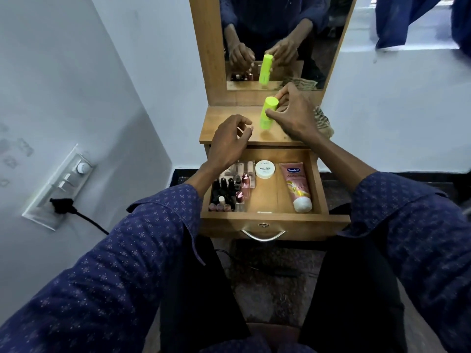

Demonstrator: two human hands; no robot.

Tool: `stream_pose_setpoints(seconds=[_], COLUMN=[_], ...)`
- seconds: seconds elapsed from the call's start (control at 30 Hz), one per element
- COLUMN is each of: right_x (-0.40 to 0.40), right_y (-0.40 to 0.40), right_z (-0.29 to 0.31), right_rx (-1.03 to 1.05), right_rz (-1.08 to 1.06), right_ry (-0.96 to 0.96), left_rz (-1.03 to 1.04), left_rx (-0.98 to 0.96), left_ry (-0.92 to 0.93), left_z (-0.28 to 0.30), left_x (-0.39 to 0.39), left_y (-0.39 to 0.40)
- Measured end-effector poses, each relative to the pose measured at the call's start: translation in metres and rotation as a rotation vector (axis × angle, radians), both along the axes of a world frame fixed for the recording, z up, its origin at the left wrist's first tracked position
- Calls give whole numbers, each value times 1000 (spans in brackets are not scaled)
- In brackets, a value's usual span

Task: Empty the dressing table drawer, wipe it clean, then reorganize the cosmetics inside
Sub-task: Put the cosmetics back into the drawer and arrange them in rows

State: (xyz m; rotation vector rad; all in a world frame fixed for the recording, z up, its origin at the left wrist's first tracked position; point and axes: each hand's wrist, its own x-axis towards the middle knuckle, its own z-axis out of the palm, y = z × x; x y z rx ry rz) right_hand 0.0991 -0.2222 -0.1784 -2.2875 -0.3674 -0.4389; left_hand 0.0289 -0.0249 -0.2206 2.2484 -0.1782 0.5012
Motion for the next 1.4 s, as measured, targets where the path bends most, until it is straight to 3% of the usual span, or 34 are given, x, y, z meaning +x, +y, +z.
stream_pose_setpoints(seconds=[0.2,0.53,0.83,0.97,1.1,1.4], right_x=[-73,-151,-151,-148,-147,-149], right_y=[-7,-5,9,12,10,11], right_z=[-31,-86,-104,-106,-106,-103], right_rx=[44,-28,-159,-162,-140,-122], right_rz=[119,246,204,204,192,203], right_ry=[88,290,339,372,395,432], left_rz=[-18,66,-37,-183,-261,-293], left_rx=[-36,109,177,139,266,427], left_ry=[13,45,125,343,487,484], left_z=[-26,-61,-50,-34,-26,-24], left_x=[-50,-86,-100,-108,-103,-99], left_y=[10,29,23,30,39,31])
